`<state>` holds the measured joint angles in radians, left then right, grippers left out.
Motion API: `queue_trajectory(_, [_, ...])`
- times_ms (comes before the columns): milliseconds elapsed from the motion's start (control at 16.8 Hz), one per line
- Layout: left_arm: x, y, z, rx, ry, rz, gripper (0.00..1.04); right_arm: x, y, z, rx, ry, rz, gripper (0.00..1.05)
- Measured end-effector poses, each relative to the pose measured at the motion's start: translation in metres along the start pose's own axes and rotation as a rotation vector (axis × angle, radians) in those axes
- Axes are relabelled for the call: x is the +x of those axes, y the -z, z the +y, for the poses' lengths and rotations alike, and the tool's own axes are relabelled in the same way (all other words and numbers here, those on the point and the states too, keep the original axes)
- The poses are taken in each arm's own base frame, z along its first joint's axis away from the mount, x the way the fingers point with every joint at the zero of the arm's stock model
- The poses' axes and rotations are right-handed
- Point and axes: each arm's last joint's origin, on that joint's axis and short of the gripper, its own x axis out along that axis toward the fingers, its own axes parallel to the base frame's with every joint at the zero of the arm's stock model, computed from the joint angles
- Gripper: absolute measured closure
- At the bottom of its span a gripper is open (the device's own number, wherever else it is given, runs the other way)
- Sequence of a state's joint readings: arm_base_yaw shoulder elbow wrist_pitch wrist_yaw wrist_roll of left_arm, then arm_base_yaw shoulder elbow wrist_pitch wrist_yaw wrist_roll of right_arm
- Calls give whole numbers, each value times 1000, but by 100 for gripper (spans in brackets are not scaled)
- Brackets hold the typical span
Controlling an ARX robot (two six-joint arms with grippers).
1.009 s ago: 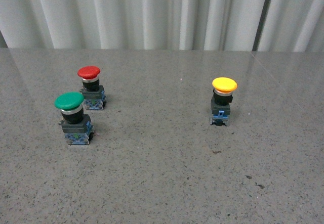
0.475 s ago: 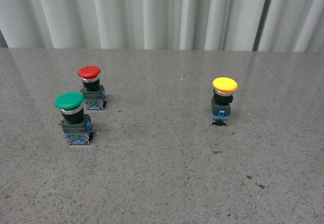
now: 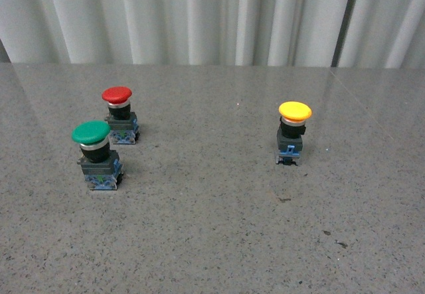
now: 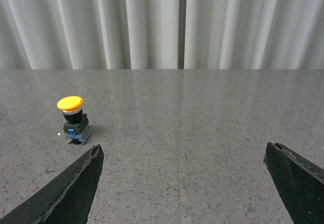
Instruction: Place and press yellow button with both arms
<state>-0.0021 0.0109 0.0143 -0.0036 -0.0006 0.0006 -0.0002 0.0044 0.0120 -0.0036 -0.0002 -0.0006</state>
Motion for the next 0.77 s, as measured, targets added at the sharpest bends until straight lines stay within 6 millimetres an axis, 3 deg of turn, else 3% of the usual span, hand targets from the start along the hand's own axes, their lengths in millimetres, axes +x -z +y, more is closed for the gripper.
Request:
queue_trajectory(119, [0,0,0,0,0,0,14,0,0,0,0,0,0,7])
queue_trajectory(178, [0,0,0,0,0,0,7,0,0,0,0,0,0,7])
queue_trajectory(534, [0,0,0,0,0,0,7,0,0,0,0,-3,2,7])
queue_trajectory(594, [0,0,0,0,0,0,7,3,0,-1,45,-99,14,7])
queue_trajectory(772, [0,0,0,0,0,0,7,20,-31,10,80,-293,-38,7])
